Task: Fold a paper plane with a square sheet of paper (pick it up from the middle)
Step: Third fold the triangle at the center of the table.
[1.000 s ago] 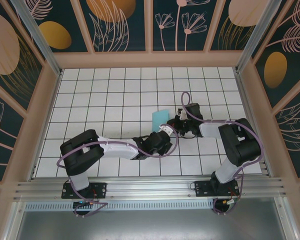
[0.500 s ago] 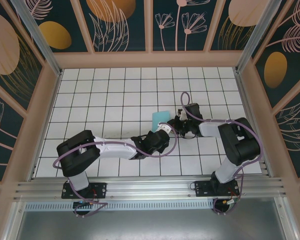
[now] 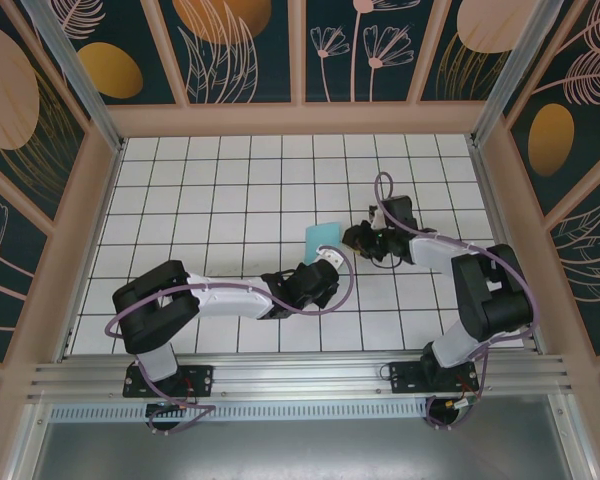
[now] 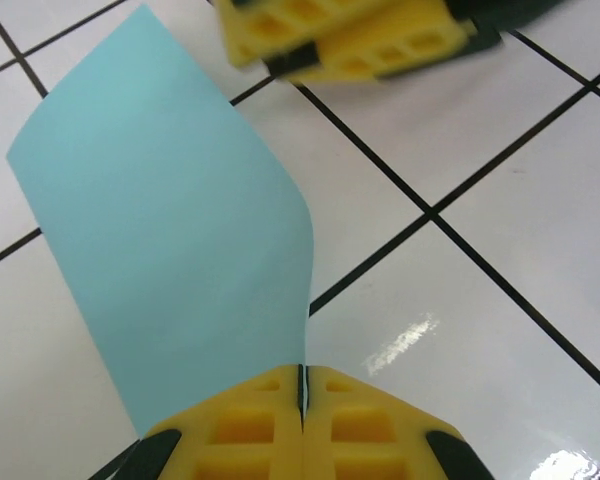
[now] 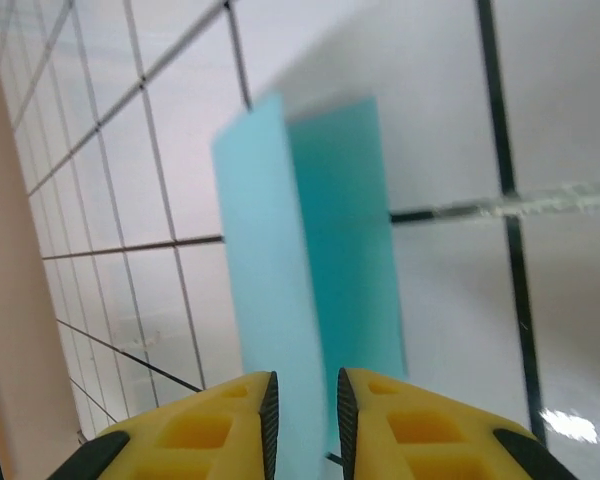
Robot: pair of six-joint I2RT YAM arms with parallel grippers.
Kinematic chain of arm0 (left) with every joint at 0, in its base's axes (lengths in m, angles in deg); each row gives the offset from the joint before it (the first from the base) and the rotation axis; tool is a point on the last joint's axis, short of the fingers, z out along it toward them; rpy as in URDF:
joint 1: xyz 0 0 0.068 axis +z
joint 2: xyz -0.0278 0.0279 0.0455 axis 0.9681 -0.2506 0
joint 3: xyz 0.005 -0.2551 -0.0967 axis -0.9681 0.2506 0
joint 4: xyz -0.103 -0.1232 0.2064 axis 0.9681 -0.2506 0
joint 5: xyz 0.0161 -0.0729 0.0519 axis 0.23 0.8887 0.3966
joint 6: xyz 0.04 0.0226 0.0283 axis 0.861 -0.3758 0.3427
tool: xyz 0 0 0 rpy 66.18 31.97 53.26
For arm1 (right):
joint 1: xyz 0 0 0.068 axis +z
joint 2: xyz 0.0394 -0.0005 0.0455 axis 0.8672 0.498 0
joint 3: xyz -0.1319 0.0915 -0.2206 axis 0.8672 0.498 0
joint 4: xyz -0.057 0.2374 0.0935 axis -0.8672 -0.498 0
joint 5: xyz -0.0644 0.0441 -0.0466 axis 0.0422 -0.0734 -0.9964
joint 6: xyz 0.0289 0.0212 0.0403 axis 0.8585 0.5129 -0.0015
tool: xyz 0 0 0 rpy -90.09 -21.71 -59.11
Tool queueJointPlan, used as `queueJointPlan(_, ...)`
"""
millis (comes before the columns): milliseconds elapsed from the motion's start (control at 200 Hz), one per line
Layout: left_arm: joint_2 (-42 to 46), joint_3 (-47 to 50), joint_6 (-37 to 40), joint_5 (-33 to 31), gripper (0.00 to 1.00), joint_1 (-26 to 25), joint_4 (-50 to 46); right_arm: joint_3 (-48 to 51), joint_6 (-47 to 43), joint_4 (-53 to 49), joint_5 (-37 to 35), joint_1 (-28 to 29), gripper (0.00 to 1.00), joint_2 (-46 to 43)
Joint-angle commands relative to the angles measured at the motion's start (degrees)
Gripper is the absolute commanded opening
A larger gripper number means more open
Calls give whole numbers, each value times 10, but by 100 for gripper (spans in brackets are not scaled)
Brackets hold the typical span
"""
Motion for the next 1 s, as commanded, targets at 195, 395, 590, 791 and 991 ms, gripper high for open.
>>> queueJointPlan(195, 16, 3, 13, 46, 0, 1, -9, -78, -57, -15, 52, 3, 16, 61)
queueJointPlan(395, 19, 11, 12, 71, 0, 10, -12, -139, -107, -68, 67, 23, 15, 128)
queueJointPlan(590, 20, 13, 4, 101, 0, 24, -13, -168, -140, -100, 36, 35, 15, 170)
queueJointPlan(791, 19, 21, -13, 153, 0, 55, -1, -176, -161, -124, 2, 46, 14, 208)
queueJointPlan(991, 20, 22, -20, 202, 0, 88, 11, -177, -168, -127, 0, 50, 14, 215)
